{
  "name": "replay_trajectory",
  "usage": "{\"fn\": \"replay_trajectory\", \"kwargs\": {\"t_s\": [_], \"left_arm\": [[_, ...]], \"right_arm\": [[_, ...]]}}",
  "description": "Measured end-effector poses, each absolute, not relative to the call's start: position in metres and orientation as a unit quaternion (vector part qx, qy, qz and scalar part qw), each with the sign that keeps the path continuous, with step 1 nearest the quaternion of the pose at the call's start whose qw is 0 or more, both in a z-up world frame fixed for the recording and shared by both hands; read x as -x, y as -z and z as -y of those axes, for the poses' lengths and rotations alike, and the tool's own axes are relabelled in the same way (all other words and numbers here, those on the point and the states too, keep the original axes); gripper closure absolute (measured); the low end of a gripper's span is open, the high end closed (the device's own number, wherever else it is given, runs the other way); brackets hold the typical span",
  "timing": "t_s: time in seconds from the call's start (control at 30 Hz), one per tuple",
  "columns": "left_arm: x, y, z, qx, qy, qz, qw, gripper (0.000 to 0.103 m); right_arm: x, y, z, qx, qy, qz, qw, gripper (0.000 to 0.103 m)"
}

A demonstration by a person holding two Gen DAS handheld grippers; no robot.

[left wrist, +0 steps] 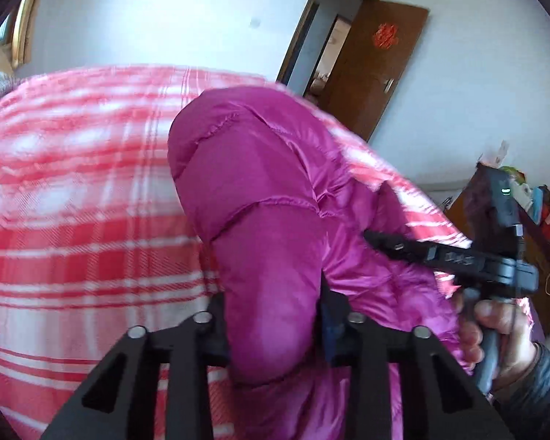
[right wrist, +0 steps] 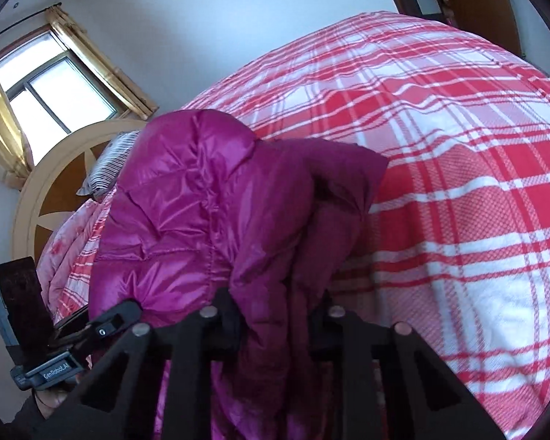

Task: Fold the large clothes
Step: 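Grasp the magenta bundle with both tools and lift it off the bed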

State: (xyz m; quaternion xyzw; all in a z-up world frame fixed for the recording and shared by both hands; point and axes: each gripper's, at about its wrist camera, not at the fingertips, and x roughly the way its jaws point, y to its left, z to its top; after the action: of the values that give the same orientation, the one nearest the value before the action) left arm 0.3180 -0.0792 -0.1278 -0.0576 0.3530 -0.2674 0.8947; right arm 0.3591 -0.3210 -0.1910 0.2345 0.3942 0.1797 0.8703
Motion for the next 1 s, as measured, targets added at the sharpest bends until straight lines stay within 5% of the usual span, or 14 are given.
{"fn": "replay_trajectory", "kwargs": {"t_s": [0.3,0.67,1.0], "left_arm": [[-0.262,0.078,-0.026,0.031,0.166,-0.311,0.935,0.07],[-0.239,0.102,-0.151,0.062,0.051,-0.331,0.94,0.07],[-0.233,0.137,-0.181,0.07,0.02,-0.359,0.93,0.063]], "right_arm": [[-0.381,0.14,0.184,-0.19,-0.295,-0.379,0.856,0.081],[-0.418,0.153,-0.002,-0.135,-0.395,-0.426,0.802,0.081],[-0.441,0.184,-0.042,-0.121,-0.395,-0.463,0.784,0.081]]}}
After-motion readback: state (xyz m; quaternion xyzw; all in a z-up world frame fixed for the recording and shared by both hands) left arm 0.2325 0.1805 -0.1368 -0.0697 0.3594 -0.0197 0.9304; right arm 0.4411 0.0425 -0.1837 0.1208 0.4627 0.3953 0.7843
